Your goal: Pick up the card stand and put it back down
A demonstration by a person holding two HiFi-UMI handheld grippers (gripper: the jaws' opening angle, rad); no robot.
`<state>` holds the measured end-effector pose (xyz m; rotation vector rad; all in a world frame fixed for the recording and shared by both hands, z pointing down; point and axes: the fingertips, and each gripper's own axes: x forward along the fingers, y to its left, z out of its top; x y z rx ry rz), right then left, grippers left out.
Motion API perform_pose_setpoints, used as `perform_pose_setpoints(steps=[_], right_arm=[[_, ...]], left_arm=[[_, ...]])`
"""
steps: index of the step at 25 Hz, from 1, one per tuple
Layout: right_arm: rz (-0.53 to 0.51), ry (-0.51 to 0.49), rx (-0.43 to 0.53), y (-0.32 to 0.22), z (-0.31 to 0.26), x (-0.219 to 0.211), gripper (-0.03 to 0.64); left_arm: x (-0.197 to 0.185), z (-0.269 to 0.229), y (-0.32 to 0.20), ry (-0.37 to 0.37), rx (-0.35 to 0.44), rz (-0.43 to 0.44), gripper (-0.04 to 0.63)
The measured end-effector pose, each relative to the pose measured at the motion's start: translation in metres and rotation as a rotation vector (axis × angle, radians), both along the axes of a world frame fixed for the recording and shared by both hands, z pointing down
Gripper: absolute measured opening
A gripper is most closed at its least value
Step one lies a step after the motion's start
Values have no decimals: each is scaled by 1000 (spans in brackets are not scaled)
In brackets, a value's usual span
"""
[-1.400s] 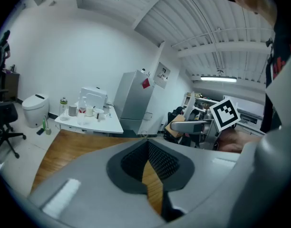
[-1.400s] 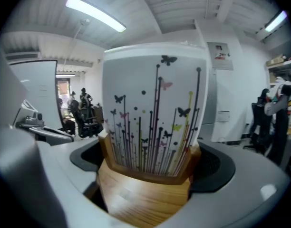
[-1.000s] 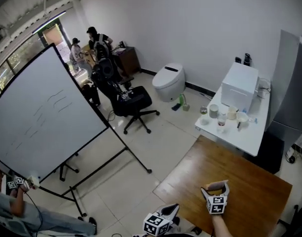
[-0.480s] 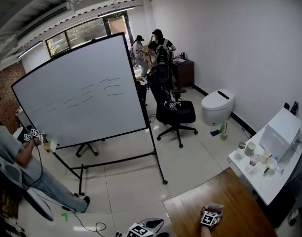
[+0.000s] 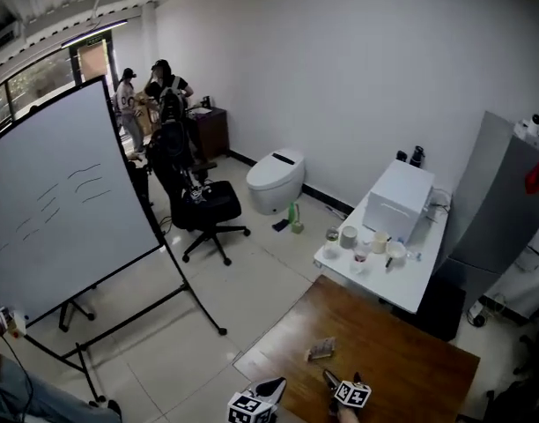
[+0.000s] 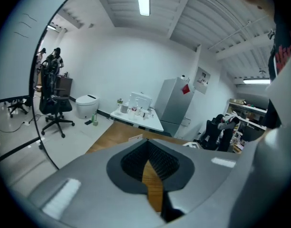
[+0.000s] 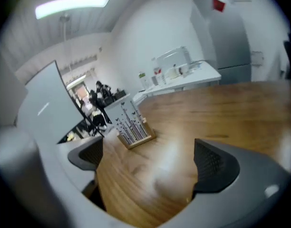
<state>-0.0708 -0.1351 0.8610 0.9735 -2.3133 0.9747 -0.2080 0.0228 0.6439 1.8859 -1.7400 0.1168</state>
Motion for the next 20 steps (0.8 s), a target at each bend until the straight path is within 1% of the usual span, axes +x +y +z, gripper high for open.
perform_pose_setpoints(steps=[2, 3, 4, 5, 6, 7, 9, 10, 12, 14, 17, 20], right_arm=[[68, -103, 29, 20, -38, 47, 565], [88, -135, 62, 28, -60, 71, 508], [107, -150, 104, 35, -82, 96, 422], [133, -150, 155, 41, -104, 120, 356], [167, -134, 210, 48, -125, 144, 299], [211, -109, 264, 54, -144, 166, 227], [320, -67, 351, 60, -175, 206, 86], [377, -49, 384, 62, -187, 223, 0], [473, -21, 434, 63, -206, 248, -12], [528, -10, 484, 64, -229, 257, -12], [540, 21, 562, 62, -263, 257, -12], [524, 81, 603, 66, -277, 245, -12]], left_arm=[[14, 3, -19, -16, 4, 78, -9], [24, 3, -29, -37, 9, 124, -9], [35, 3, -40, -66, 16, 174, -9], [48, 1, -50, -97, 27, 227, -9], [60, -1, -59, -121, 41, 279, -9], [72, -5, -67, -138, 57, 328, -9], [96, -11, -82, -146, 90, 408, -9], [107, -14, -88, -139, 106, 436, -9], [127, -21, -97, -105, 135, 476, -9], [140, -31, -100, -61, 154, 493, -9], [152, -52, -102, -22, 190, 500, -9], [156, -63, -97, 5, 203, 517, -9]])
